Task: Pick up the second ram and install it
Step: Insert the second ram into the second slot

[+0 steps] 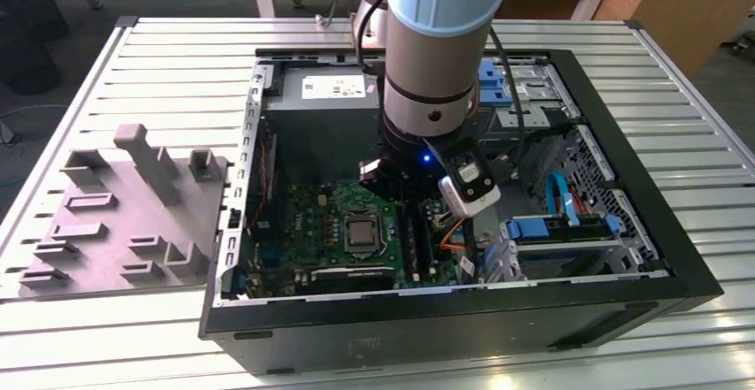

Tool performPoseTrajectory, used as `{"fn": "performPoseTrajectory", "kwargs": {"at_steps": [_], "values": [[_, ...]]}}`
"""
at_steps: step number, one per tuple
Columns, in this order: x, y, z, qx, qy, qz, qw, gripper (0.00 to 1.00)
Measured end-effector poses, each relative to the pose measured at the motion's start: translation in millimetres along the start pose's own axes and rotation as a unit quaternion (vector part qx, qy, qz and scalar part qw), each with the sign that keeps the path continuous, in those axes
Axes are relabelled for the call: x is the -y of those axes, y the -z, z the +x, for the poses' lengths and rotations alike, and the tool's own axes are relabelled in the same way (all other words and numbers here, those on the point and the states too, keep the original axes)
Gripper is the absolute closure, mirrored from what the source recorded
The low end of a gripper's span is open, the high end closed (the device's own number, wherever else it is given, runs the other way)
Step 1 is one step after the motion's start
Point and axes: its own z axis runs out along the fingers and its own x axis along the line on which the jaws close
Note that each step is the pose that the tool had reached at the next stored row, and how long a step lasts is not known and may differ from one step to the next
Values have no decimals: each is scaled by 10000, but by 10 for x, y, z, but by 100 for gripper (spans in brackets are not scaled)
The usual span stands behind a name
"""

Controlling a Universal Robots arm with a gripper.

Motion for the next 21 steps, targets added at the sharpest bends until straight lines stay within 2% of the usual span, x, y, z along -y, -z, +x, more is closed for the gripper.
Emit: {"fn": "performPoseTrajectory", "kwargs": {"at_steps": [21], "values": [[3, -33, 2, 1, -11, 0, 10000, 89]]}}
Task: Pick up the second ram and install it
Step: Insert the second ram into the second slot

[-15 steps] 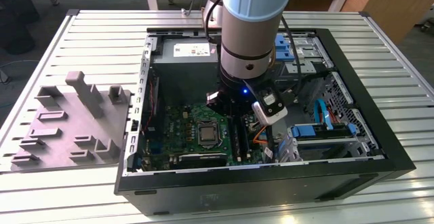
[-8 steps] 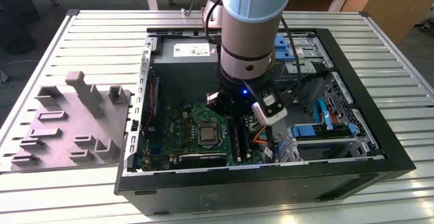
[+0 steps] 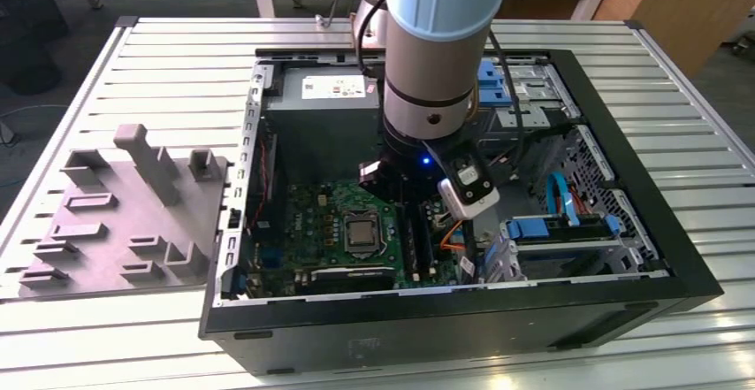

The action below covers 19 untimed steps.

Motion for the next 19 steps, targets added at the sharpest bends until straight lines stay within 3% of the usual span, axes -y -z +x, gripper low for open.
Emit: {"fn": "performPoseTrajectory", "kwargs": {"at_steps": [19], "values": [[3, -57, 2, -1, 1, 0, 10000, 89]]}}
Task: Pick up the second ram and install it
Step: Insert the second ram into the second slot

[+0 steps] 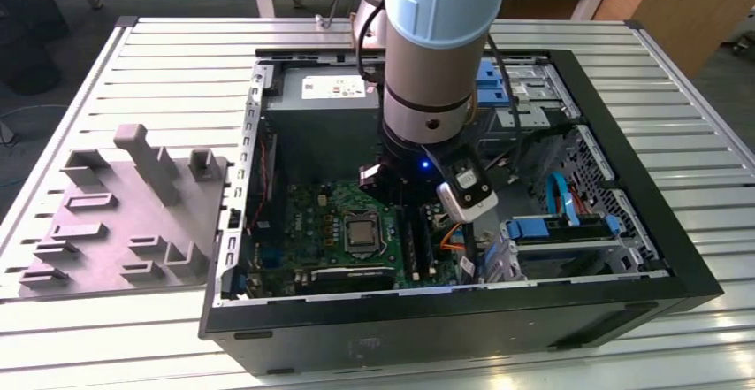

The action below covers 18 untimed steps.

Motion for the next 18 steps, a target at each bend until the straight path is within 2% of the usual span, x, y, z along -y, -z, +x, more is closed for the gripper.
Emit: {"fn": "performPoseTrajectory", "kwargs": {"at_steps": [15, 16, 17, 18], "values": [[0, -20, 1, 0, 0, -1, 10000, 89], [0, -20, 1, 0, -1, -2, 10000, 87], [0, -20, 1, 1, 0, -2, 10000, 81], [0, -20, 1, 0, 0, -2, 10000, 81]]}}
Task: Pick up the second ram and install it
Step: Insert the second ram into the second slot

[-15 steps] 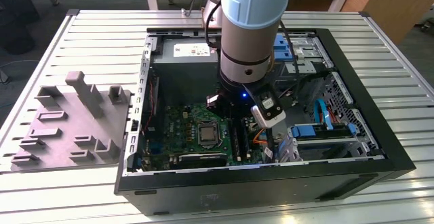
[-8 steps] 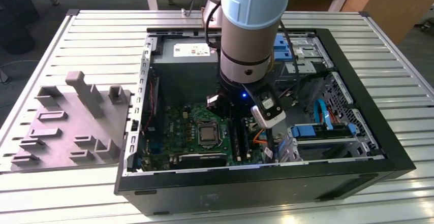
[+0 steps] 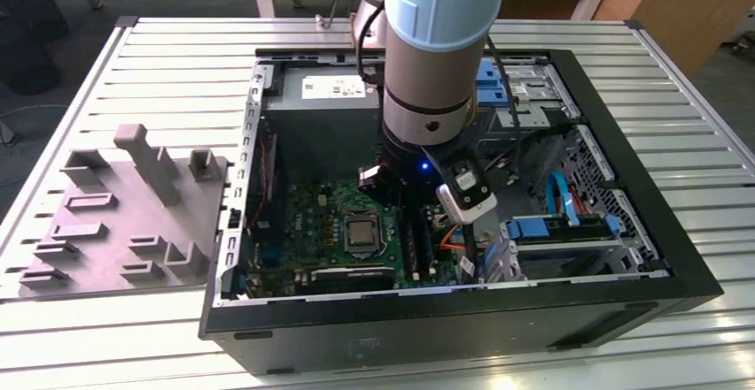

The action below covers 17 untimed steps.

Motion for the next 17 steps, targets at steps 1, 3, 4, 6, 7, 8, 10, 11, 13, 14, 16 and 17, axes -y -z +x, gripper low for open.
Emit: {"fn": "performPoseTrajectory", "kwargs": {"at_steps": [1, 3, 4, 6, 7, 8, 10, 11, 13, 14, 16, 17], "values": [[0, 0, 0, 0, 0, 0, 10000, 81], [0, 6, 0, -1, 0, 2, 10000, 81], [-1, 24, -1, 0, 0, 1, 10000, 81], [-2, 78, -3, 0, 0, 1, 10000, 81], [-3, 108, -4, 0, 0, 0, 10000, 81], [-4, 141, -5, 0, 0, 2, 10000, 81], [-6, 213, -7, 0, 0, 1, 10000, 81], [-6, 253, -8, 0, 0, 3, 10000, 81], [-8, 318, -11, 0, 0, 2, 10000, 81], [-9, 339, -11, 0, 0, 3, 10000, 81], [-9, 346, -12, 0, 0, 2, 10000, 81], [-9, 346, -12, 1, 0, 1, 10000, 81]]}}
